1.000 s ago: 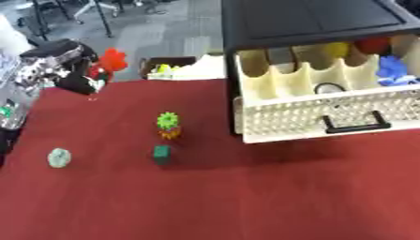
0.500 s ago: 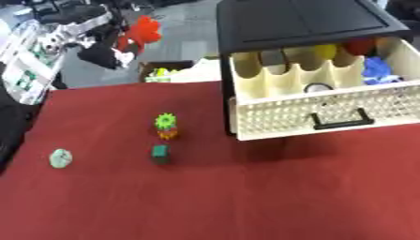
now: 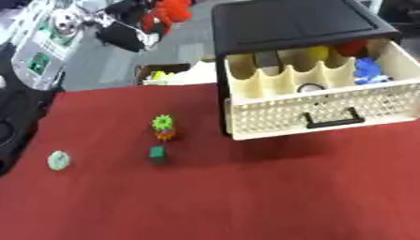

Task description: Pick up objects from table and place into drawer.

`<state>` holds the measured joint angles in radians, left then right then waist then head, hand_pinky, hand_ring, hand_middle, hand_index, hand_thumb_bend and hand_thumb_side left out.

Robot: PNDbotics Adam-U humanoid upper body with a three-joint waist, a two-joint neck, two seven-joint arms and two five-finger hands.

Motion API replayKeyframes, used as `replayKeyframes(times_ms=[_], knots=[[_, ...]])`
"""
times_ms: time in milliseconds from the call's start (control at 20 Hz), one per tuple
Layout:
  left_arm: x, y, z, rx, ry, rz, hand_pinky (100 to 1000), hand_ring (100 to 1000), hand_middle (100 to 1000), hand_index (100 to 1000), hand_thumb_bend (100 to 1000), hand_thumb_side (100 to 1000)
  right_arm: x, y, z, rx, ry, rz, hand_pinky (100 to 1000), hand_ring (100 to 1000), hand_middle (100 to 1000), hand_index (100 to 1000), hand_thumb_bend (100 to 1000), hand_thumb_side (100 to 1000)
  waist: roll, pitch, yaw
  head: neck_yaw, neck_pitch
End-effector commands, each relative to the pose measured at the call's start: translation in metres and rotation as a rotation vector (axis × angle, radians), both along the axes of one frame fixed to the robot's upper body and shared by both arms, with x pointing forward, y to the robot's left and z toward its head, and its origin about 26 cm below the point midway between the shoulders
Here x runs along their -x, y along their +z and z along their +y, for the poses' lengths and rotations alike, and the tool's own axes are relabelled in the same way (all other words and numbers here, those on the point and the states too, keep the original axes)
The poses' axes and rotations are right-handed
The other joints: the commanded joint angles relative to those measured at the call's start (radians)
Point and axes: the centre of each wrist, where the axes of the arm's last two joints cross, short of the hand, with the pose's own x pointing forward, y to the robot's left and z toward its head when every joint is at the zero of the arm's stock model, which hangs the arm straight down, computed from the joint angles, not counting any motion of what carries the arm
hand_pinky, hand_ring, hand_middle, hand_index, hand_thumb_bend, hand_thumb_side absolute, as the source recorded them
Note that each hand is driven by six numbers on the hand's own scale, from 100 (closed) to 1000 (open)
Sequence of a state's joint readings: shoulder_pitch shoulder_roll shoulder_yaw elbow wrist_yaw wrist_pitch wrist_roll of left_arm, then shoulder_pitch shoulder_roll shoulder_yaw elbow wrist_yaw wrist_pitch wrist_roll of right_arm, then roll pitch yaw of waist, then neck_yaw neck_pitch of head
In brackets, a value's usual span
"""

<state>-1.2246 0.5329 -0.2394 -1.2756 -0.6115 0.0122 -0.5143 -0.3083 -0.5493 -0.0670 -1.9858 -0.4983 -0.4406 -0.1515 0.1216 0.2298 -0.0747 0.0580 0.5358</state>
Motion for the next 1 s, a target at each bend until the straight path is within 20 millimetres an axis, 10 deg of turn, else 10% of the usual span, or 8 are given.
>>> replayKeyframes(times_ms=[50, 850, 900, 1000], knots=[[0.013, 0.021, -0.014, -0.007, -0.055, -0.061, 451, 413, 239, 433, 100, 247, 0.002, 0.011, -0.001, 0.024, 0.005, -0.017, 663, 737, 669, 817, 100, 1000, -0.004, -0.026, -0.002, -0.004, 0.000], [0.020, 0.027, -0.057, -0.010, -0.150, -0.079, 450, 412, 239, 434, 100, 247, 0.001, 0.017, 0.001, 0.012, 0.023, 0.005, 665, 738, 670, 816, 100, 1000, 0.027, -0.040, -0.036, 0.003, -0.019], [0.018, 0.025, -0.057, -0.011, -0.142, -0.071, 450, 413, 239, 434, 100, 120, 0.001, 0.017, 0.001, 0.012, 0.024, 0.005, 664, 738, 670, 816, 100, 1000, 0.029, -0.040, -0.037, 0.003, -0.021], [0.013, 0.020, -0.056, -0.016, -0.126, -0.057, 450, 413, 239, 434, 100, 248, 0.001, 0.018, 0.001, 0.012, 0.024, 0.007, 664, 738, 670, 816, 100, 1000, 0.032, -0.040, -0.039, 0.002, -0.022]])
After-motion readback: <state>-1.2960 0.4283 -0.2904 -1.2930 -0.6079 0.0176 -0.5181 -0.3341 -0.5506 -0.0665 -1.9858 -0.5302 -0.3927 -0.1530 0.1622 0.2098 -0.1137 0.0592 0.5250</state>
